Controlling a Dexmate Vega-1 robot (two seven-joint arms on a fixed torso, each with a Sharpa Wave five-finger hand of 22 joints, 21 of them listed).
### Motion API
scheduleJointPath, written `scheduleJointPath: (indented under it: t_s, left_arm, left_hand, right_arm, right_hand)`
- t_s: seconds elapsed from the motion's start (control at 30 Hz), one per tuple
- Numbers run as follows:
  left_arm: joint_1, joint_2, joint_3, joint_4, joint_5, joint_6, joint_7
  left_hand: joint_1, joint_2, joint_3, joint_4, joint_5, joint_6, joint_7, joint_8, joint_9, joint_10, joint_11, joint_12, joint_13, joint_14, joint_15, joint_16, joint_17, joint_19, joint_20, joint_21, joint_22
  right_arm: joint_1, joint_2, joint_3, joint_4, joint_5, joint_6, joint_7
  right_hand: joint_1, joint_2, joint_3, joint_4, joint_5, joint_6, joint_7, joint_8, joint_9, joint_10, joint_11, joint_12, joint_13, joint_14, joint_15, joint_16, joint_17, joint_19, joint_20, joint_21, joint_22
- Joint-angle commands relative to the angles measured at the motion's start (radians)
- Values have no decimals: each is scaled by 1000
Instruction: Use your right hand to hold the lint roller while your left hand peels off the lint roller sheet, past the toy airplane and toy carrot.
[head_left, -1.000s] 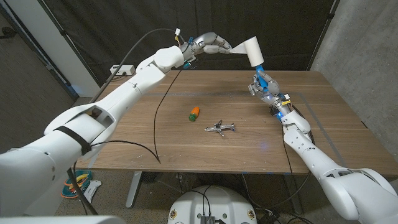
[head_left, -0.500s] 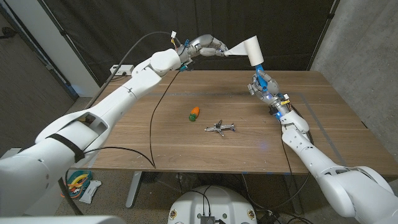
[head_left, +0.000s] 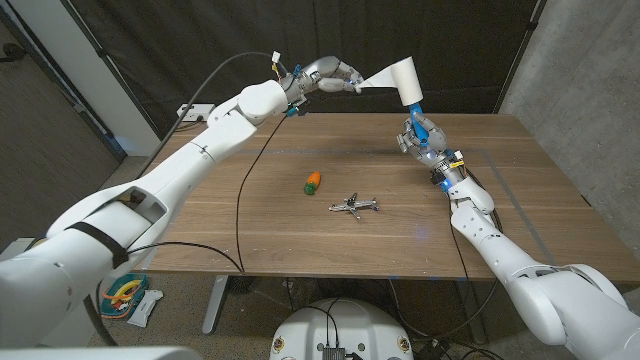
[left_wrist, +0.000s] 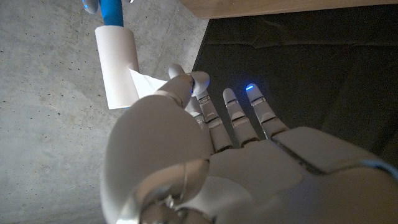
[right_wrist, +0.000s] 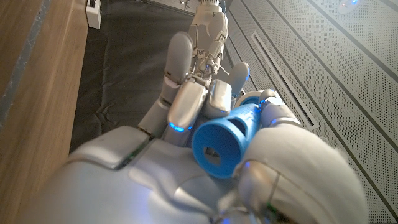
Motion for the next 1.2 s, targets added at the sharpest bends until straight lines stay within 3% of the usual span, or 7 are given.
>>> scheduleJointPath:
  t_s: [0.03, 0.2, 0.33, 0.6, 0.9, 0.97, 1.2]
  left_arm:
    - [2, 24, -2, -12, -7, -10, -37]
    - [-35, -1, 4, 104, -94, -126, -166]
    - [-47, -18, 5, 148, -134, -160, -218]
    - [-49, -72, -13, 208, -224, -187, -258]
    - [16, -138, -68, 215, -280, -212, -114]
    - [32, -152, -79, 208, -291, -211, -78]
    - [2, -66, -32, 75, -147, -52, -25]
  left_hand:
    - [-79, -2, -3, 44, 40, 82, 43, 11, 5, -58, 21, -27, 11, -8, -80, -9, 27, -57, 39, 18, 3]
    - [-303, -28, -112, 114, -68, -484, 18, -222, -93, -325, 158, -149, 29, -201, 74, -44, 69, -263, 103, 8, 20]
    - [-429, -90, -197, 134, -182, -646, 40, -301, -112, -413, 188, -193, 40, -278, 116, -53, 49, -302, 103, 2, 19]
    - [-575, -80, -271, 191, -406, -634, 64, -326, -136, -432, 209, -196, 49, -305, 124, -41, 35, -313, 103, -5, 12]
    - [-657, 31, -254, 242, -478, -557, 79, -316, -148, -365, 204, -168, 50, -266, 103, -17, 28, -319, 102, -2, 14]
    - [-694, 4, -278, 249, -507, -564, 77, -324, -150, -372, 201, -171, 50, -273, 98, -21, 24, -324, 103, -2, 15]
    - [-626, -60, -281, 163, -575, -592, 54, -330, -152, -392, 192, -182, 52, -288, 102, -31, 1, -325, 102, -4, 12]
  right_arm:
    - [-1, 2, -3, -7, -8, 3, -7]
    - [5, 3, -7, -1, -13, 2, -9]
    - [6, 3, -9, -1, -14, -2, -13]
    - [8, 1, -15, 2, -22, -1, -18]
    - [8, 3, -17, 8, -26, 3, -21]
    - [8, 2, -17, 8, -25, 1, -22]
    - [6, 4, -15, 5, -23, 6, -20]
  right_hand:
    - [-39, 52, 223, 217, -1, 97, 57, 8, 1, 28, 4, 163, 2, 0, -5, 7, 1, -5, -28, 10, 1]
    - [-40, 52, 223, 217, -1, 95, 58, 11, 1, 30, 2, 163, 2, 0, -5, 7, 1, -4, -29, 11, 1]
    - [-41, 52, 224, 217, -1, 97, 56, 11, -5, 29, 2, 163, 2, 0, -5, 7, 1, -5, -29, 11, 1]
    - [-42, 52, 225, 217, -1, 94, 56, 15, -5, 28, 3, 163, 2, 0, -5, 7, 1, -6, -29, 11, 1]
    - [-44, 52, 225, 217, -1, 91, 56, 19, -5, 29, 3, 163, 2, -1, -5, 7, 1, -7, -29, 12, 0]
    - [-45, 52, 226, 217, -1, 92, 55, 19, -8, 29, 1, 163, 2, -2, -5, 7, 1, -8, -30, 12, 0]
    - [-46, 53, 227, 216, -1, 92, 55, 22, -11, 29, 2, 163, 2, -3, -5, 7, 1, -6, -30, 13, 0]
